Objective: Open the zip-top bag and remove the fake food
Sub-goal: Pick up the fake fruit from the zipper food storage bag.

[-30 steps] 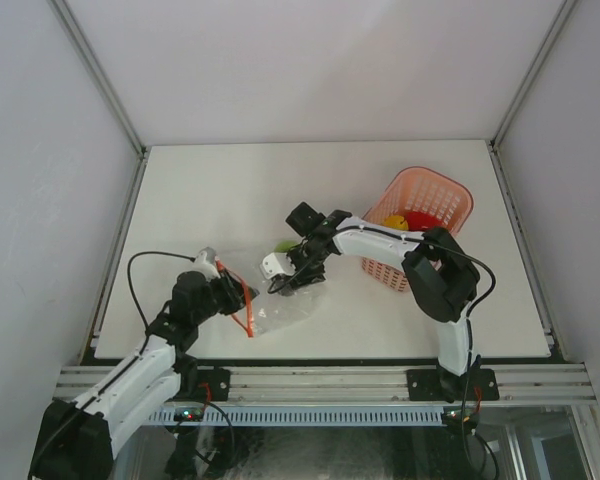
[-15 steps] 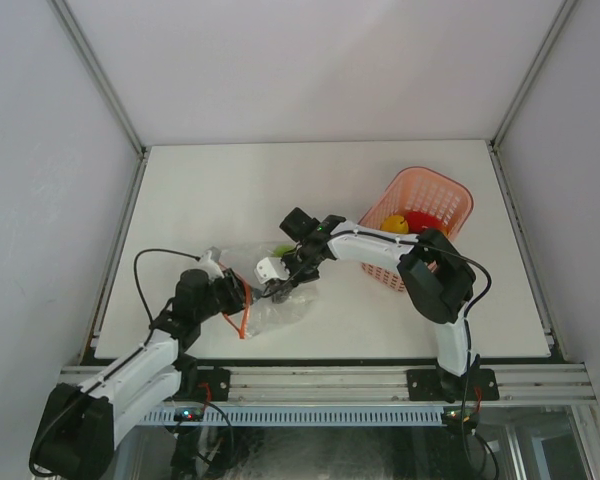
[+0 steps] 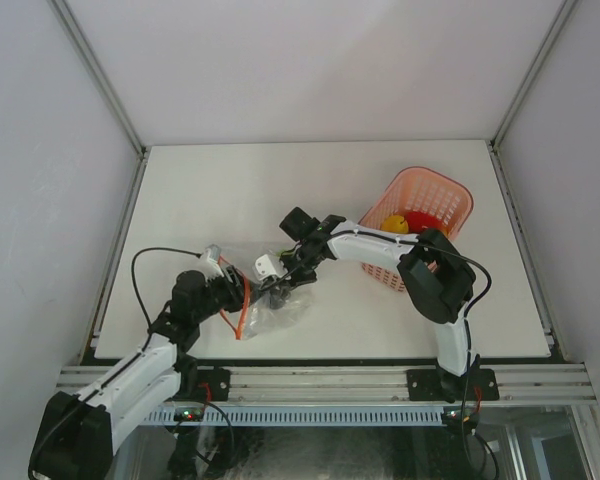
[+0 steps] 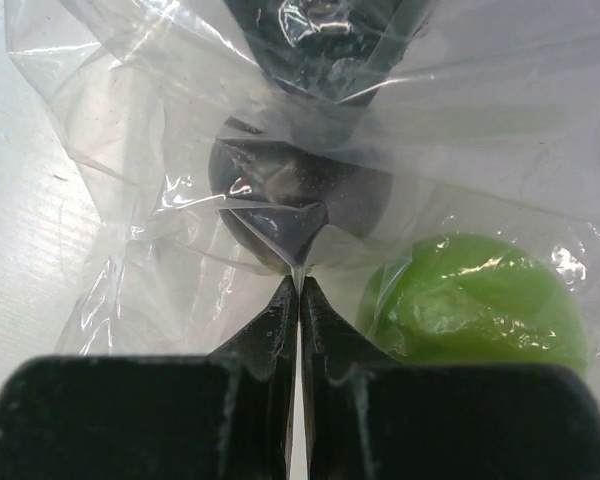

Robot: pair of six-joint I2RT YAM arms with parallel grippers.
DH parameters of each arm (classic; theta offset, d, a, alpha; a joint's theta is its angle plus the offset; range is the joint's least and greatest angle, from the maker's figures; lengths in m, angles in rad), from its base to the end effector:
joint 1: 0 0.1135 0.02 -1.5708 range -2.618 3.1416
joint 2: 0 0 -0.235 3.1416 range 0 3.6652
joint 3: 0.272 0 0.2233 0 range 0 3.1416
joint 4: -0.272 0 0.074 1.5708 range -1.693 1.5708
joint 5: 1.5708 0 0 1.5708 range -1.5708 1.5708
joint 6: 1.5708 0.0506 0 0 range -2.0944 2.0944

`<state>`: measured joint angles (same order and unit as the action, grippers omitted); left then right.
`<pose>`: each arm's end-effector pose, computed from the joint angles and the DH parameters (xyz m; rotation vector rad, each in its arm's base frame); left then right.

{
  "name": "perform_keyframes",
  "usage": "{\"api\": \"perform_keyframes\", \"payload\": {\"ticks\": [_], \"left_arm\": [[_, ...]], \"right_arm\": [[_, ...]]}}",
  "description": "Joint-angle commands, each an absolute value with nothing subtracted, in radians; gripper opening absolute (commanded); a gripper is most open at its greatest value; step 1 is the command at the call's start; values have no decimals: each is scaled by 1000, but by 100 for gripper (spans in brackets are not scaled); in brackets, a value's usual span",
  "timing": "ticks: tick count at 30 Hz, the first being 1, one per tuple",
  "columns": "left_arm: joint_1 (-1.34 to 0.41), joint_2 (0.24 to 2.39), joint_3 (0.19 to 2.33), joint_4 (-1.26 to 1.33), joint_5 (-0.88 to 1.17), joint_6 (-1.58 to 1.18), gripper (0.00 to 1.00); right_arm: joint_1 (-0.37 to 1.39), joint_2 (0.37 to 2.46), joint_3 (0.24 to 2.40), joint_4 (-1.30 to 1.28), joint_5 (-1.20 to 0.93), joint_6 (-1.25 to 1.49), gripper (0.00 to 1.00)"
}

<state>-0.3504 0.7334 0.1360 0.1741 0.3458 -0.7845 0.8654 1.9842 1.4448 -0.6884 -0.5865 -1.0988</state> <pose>0.1518 -0.0737 0.1495 -0.2228 2.1212 -1.0483 0.2178 0.2990 0.1603 -2.2751 1.3528 0.7394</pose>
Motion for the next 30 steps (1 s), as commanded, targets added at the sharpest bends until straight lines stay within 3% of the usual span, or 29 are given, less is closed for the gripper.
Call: {"api": "perform_keyframes", "payload": {"ticks": [1,6,17,30], "left_arm": [[-372,773,139,261,375,-780,47],[-399,817,149,281,374,-778,44],[-448,922,159,317,342,-725,64],[-526,1046,192,382,309,-704,76]], "right_arm": [[867,1961,1466,-652,-653,-1050,0],[858,1972,1471,-649,-671,-1027,0],[849,1991,1485,-643,-704,-983,0],[861,2022,1505,-656,-711,-959,0]]}}
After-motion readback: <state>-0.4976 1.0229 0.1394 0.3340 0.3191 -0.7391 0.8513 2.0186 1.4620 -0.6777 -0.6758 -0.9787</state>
